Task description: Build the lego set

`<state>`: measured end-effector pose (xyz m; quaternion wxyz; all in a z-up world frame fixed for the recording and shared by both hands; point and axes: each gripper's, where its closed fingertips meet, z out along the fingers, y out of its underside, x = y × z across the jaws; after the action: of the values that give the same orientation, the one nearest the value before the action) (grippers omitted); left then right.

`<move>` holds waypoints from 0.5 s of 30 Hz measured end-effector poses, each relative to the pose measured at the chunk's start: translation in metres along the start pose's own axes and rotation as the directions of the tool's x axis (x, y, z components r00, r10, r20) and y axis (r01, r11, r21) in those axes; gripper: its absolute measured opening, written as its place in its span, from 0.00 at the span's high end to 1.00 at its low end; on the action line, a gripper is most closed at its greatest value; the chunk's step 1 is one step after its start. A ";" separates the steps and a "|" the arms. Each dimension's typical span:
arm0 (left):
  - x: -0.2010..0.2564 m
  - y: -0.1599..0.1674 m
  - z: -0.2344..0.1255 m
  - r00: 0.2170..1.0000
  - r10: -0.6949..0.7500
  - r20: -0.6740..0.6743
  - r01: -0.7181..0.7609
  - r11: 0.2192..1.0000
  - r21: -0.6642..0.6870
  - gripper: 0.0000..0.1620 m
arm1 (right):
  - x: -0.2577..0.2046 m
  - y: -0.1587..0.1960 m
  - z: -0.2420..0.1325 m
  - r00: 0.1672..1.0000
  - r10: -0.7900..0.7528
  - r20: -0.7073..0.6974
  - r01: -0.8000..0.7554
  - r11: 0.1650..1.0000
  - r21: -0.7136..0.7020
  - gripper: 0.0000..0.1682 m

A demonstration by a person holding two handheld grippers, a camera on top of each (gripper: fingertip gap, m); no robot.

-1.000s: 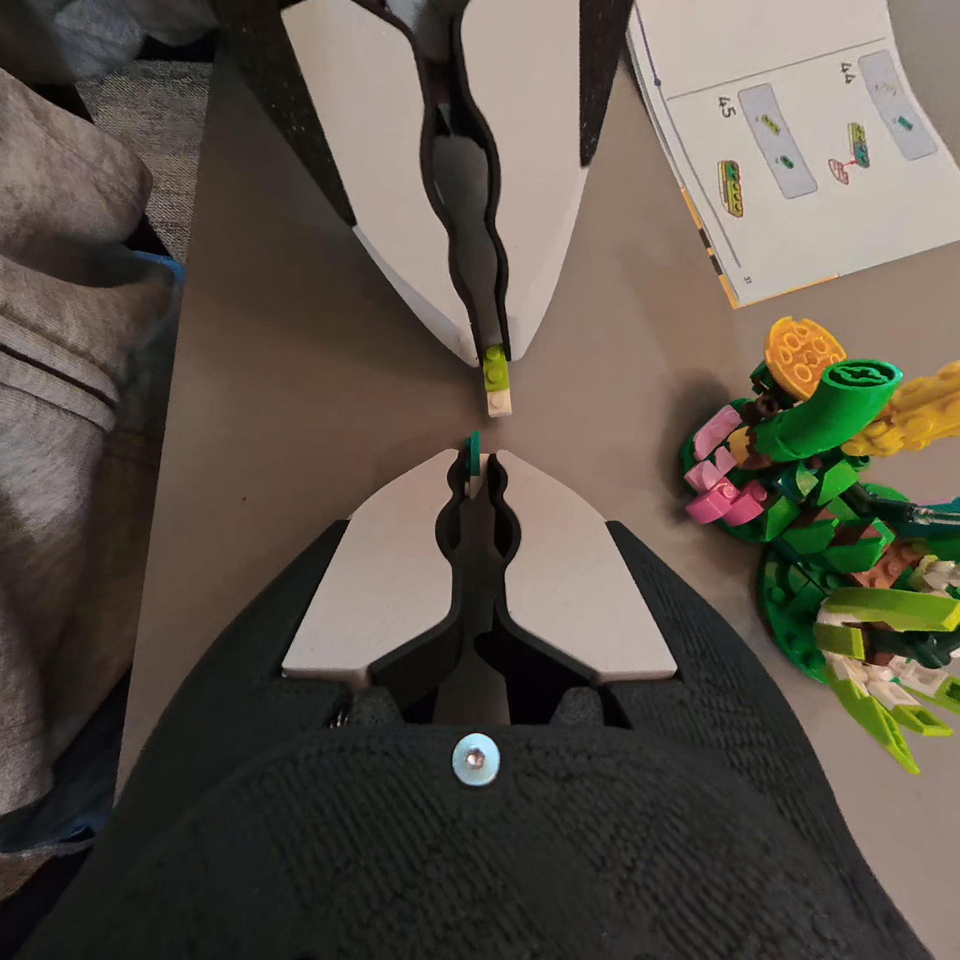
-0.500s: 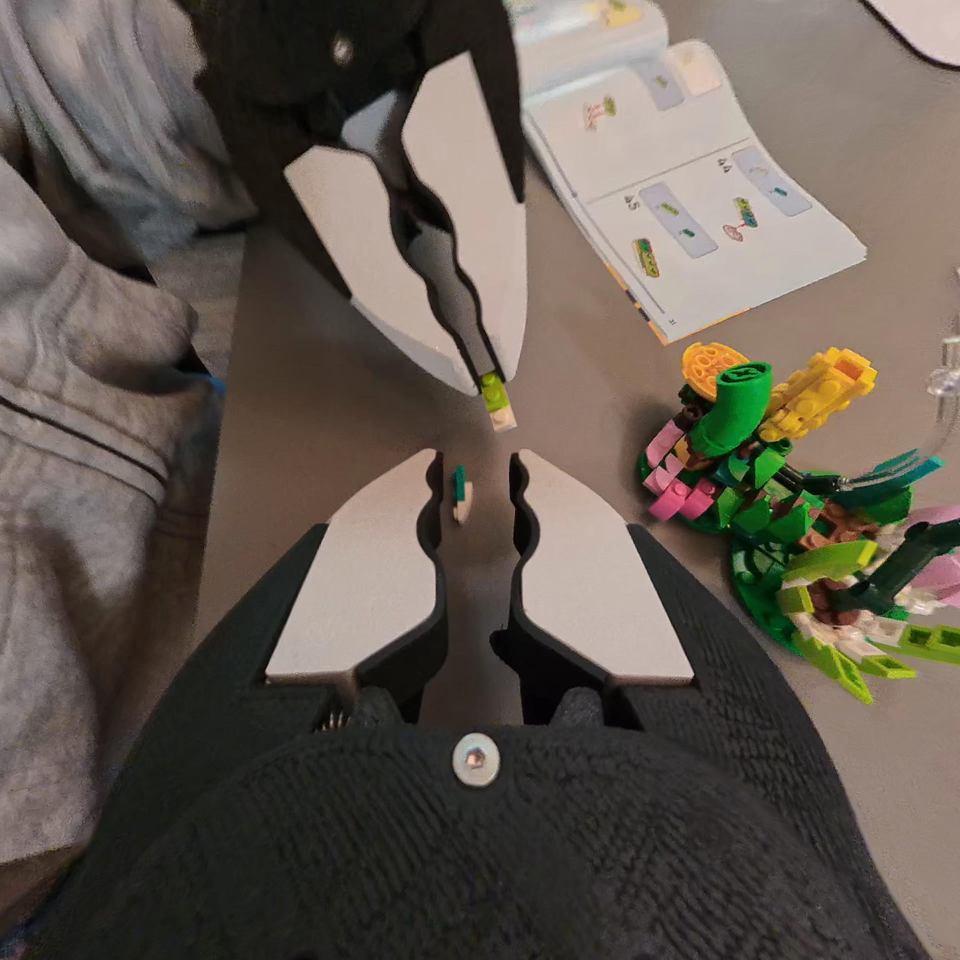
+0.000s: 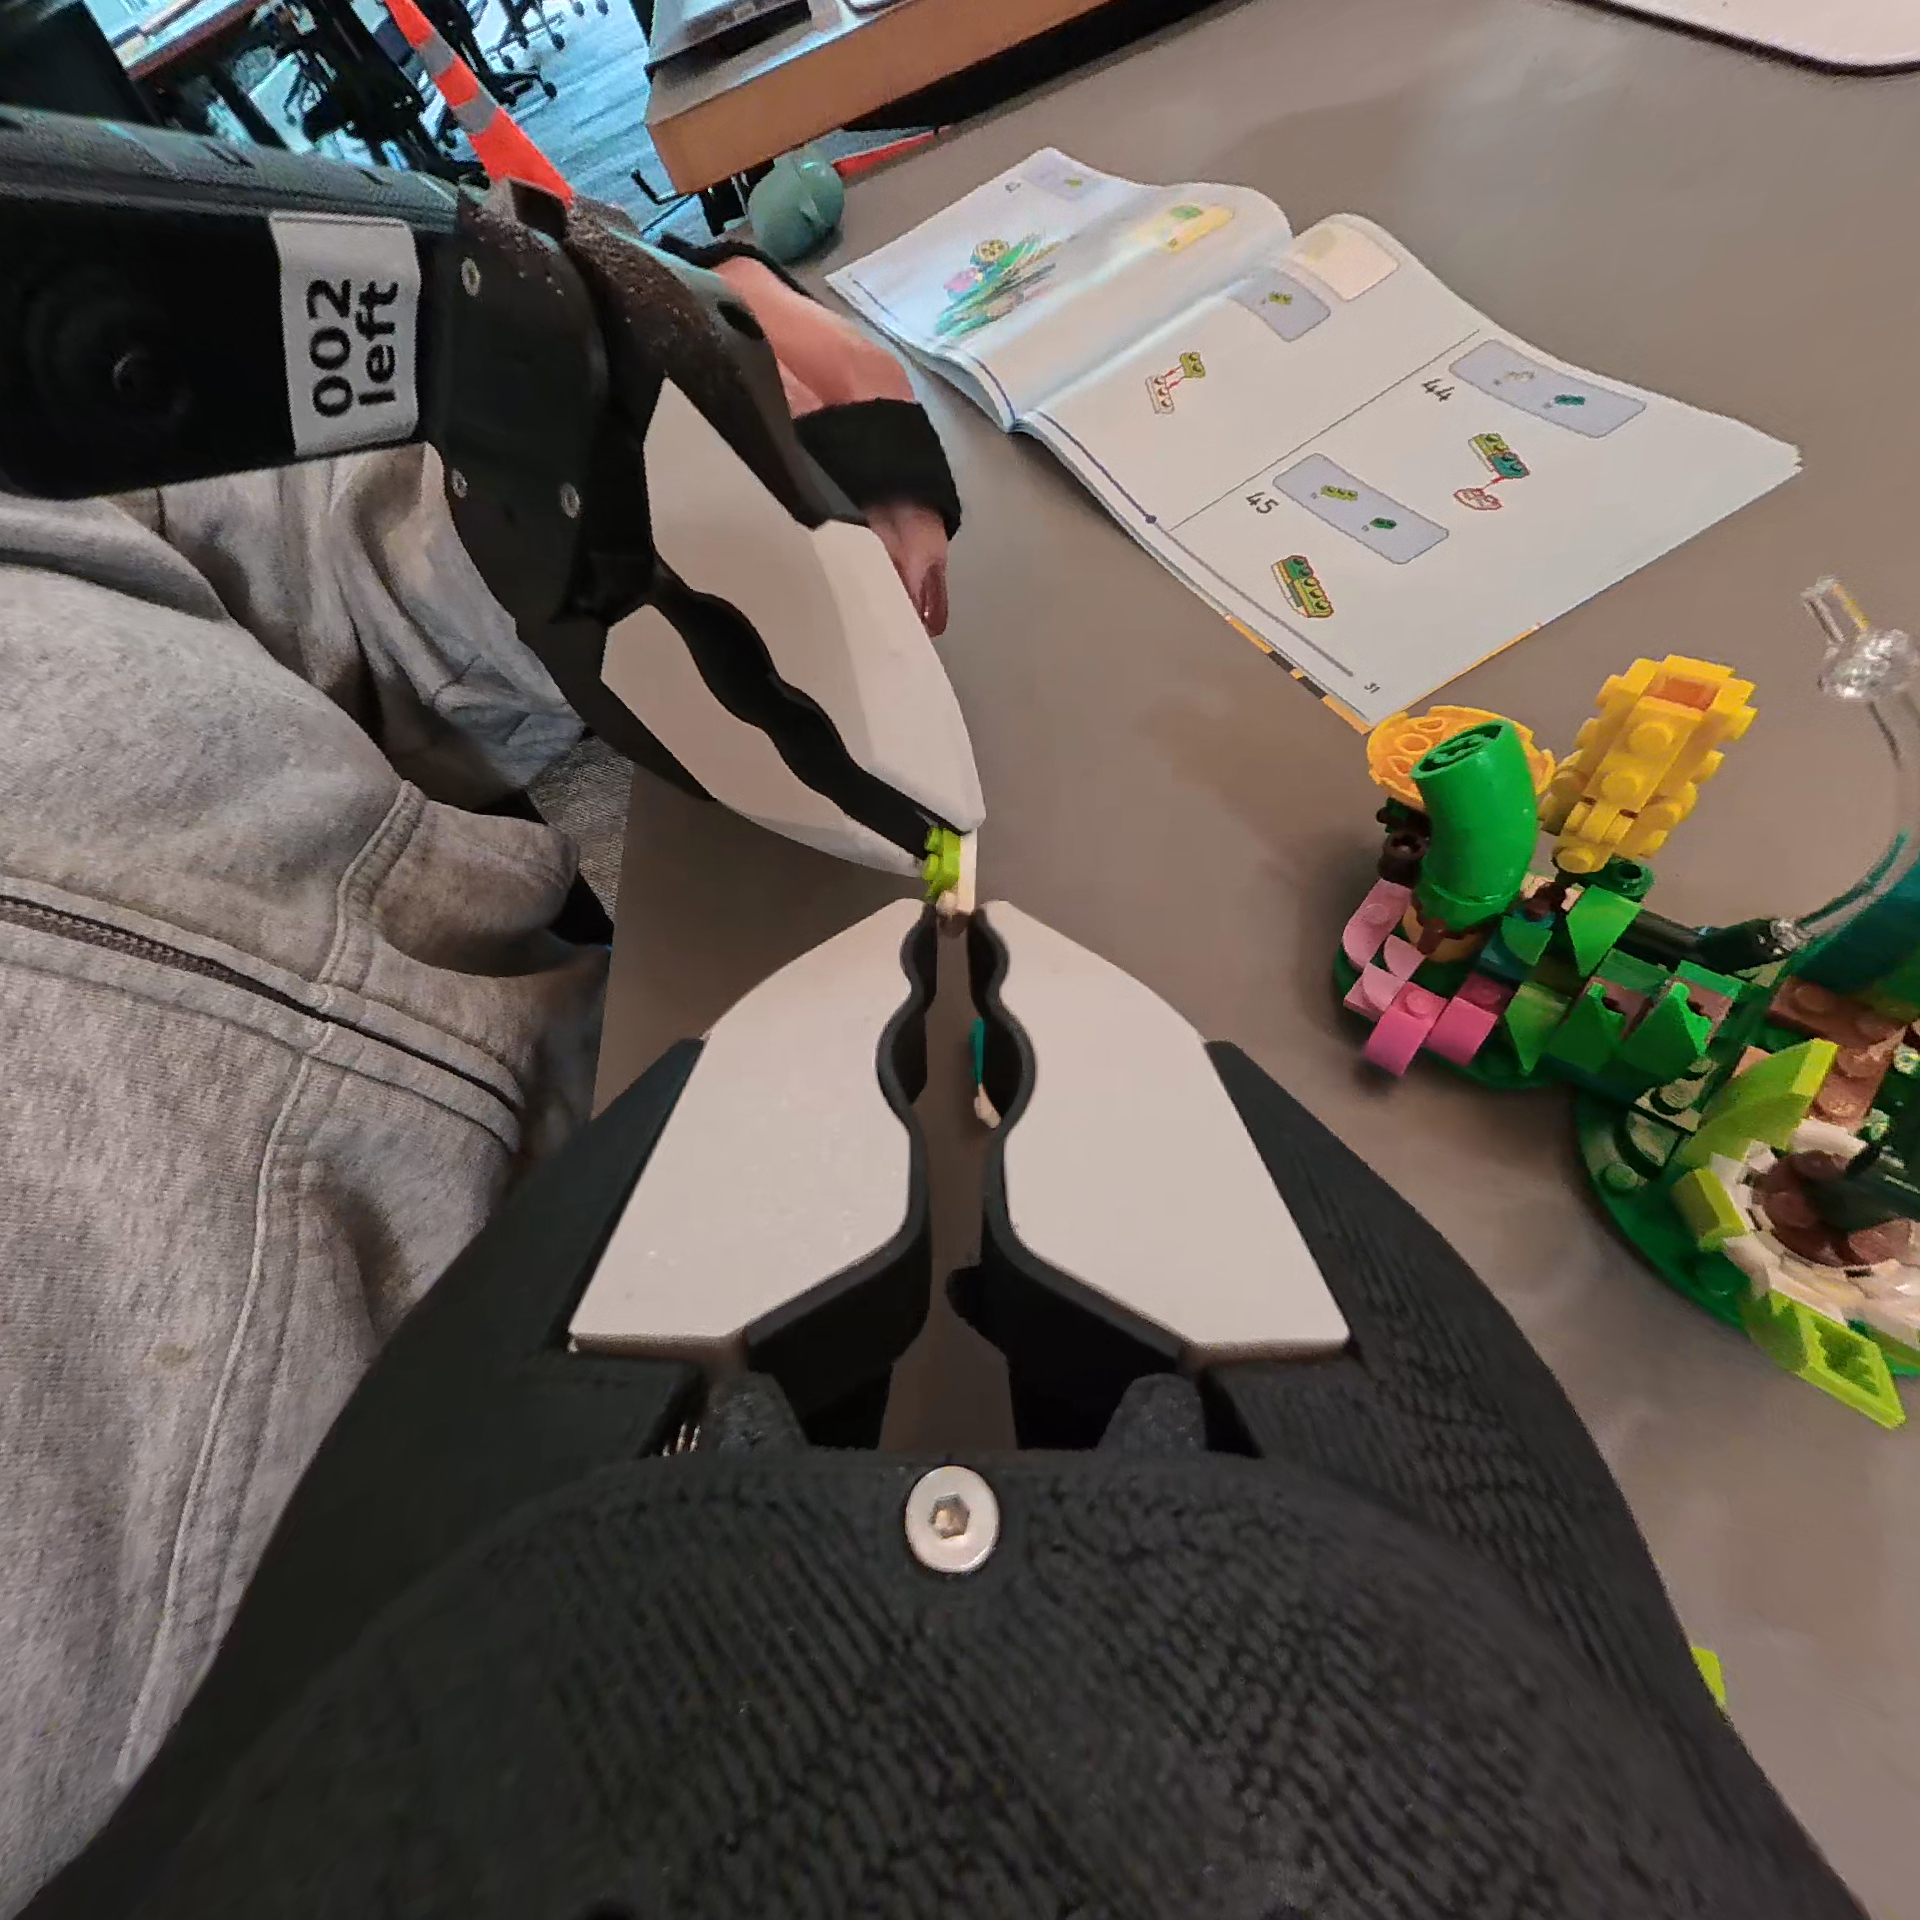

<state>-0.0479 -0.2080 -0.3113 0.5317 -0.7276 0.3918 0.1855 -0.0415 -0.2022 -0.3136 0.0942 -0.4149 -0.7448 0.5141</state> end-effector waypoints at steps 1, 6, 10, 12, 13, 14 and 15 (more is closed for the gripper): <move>0.001 0.000 0.000 1.000 -0.007 -0.003 0.007 1.000 -0.001 0.95 | 0.000 0.000 0.000 1.000 -0.021 -0.001 0.021 1.000 -0.002 0.98; 0.004 -0.001 0.002 0.971 -0.224 -0.089 0.227 0.974 0.025 0.83 | 0.000 0.003 -0.001 0.973 -0.226 -0.049 0.226 0.974 -0.011 0.98; 0.011 -0.007 0.000 0.909 -0.356 -0.216 0.373 0.927 0.043 0.91 | -0.006 0.005 -0.001 0.927 -0.370 -0.052 0.370 0.929 -0.013 0.98; 0.011 -0.006 0.000 0.895 -0.384 -0.228 0.402 0.915 0.038 0.94 | -0.007 0.005 -0.001 0.915 -0.400 -0.055 0.400 0.916 -0.014 0.98; 0.012 -0.005 0.001 0.889 -0.393 -0.237 0.410 0.911 0.029 0.94 | -0.007 0.005 -0.001 0.910 -0.410 -0.055 0.410 0.912 -0.015 0.98; 0.014 -0.004 0.002 0.883 -0.399 -0.246 0.415 0.910 0.015 0.94 | -0.007 0.005 0.000 0.907 -0.418 -0.055 0.418 0.909 -0.014 0.98; 0.013 -0.002 0.003 0.881 -0.407 -0.240 0.420 0.908 0.001 0.94 | -0.007 0.005 0.000 0.906 -0.418 -0.065 0.419 0.908 -0.012 0.98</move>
<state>-0.0378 -0.2102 -0.3201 0.5279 -0.7968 0.2924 -0.0298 -0.0346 -0.2062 -0.3161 0.2270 -0.2622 -0.8124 0.4688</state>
